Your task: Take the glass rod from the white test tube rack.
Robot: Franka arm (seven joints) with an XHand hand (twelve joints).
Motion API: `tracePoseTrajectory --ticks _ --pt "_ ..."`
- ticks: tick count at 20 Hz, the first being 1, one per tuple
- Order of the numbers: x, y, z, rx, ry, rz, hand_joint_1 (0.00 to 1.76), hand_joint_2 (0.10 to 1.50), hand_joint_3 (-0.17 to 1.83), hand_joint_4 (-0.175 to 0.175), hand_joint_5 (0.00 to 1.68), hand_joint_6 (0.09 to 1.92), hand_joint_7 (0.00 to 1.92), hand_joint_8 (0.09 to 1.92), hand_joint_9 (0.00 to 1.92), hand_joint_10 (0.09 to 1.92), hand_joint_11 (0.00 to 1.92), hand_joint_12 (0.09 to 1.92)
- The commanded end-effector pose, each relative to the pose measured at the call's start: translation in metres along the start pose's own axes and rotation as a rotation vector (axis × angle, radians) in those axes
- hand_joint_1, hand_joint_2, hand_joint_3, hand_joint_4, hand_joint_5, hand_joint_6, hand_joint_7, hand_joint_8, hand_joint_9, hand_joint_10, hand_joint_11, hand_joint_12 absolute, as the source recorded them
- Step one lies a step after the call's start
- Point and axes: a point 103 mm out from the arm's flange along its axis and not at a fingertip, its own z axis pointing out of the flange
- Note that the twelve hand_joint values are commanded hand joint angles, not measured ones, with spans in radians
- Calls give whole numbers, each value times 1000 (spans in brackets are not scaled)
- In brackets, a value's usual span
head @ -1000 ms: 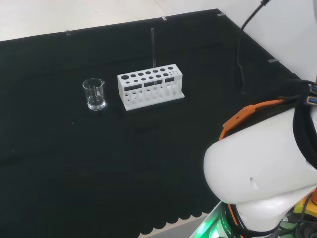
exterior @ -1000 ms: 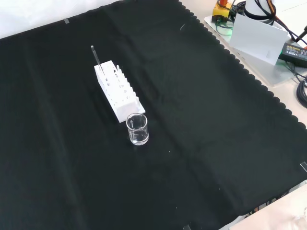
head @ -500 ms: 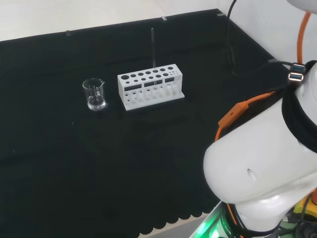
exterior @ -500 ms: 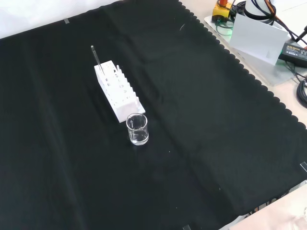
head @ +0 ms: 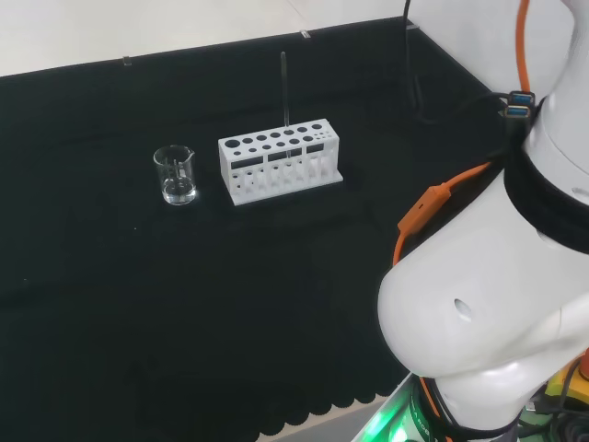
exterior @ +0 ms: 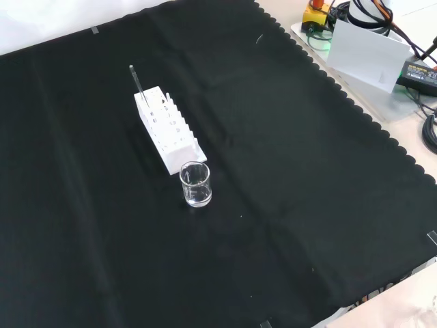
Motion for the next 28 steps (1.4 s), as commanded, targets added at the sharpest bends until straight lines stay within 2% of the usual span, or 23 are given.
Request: tracePoseTrajectory --ticks 1,13,21,28 --pt "-13 31 18 9 45 -22 557 845 570 -96 161 87 132 790 286 843 234 1414" --pt "-34 58 59 58 48 -6 561 852 561 -97 202 87 201 794 335 827 251 1407" --pt "-34 68 87 87 43 0 570 854 559 -100 239 87 227 797 362 826 257 1407" --pt "-35 83 107 109 39 4 574 858 553 -110 351 87 272 788 401 805 285 1392"
